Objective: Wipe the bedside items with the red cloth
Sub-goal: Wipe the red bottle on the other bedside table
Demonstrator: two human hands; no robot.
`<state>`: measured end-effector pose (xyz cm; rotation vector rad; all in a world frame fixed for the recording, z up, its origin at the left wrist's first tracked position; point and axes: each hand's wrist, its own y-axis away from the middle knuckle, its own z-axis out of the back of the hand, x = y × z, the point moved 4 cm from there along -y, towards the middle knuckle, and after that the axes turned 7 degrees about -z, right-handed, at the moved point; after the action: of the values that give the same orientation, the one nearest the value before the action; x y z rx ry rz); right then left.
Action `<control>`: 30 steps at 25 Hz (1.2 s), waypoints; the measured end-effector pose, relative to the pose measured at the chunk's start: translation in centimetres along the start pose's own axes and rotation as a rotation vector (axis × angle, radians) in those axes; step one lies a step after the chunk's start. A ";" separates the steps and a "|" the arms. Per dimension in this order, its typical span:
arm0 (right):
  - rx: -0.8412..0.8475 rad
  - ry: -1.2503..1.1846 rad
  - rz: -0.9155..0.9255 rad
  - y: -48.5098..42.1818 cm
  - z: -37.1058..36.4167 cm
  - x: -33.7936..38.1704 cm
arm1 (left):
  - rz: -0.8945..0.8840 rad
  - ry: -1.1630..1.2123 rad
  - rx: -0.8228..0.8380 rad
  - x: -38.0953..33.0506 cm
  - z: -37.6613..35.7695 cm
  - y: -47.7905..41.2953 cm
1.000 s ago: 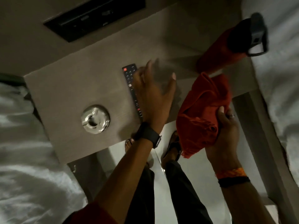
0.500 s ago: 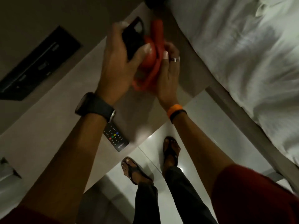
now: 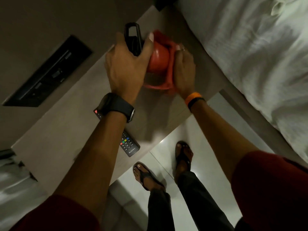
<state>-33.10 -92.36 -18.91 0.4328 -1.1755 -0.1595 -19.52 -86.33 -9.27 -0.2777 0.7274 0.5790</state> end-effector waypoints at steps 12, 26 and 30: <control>-0.062 0.258 0.386 2.9 -1.0 0.9 | 0.174 0.201 0.210 0.9 0.5 0.2; -0.095 -0.001 0.278 5.1 -1.3 0.1 | -0.286 -0.365 0.268 -0.8 0.7 1.2; -0.077 -0.172 -0.085 1.5 1.2 -2.5 | -0.148 0.030 0.369 -0.3 0.3 0.3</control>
<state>-35.38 -90.40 -20.06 0.4073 -1.3152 -0.3197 -19.69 -86.09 -8.89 0.0032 0.8201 0.2928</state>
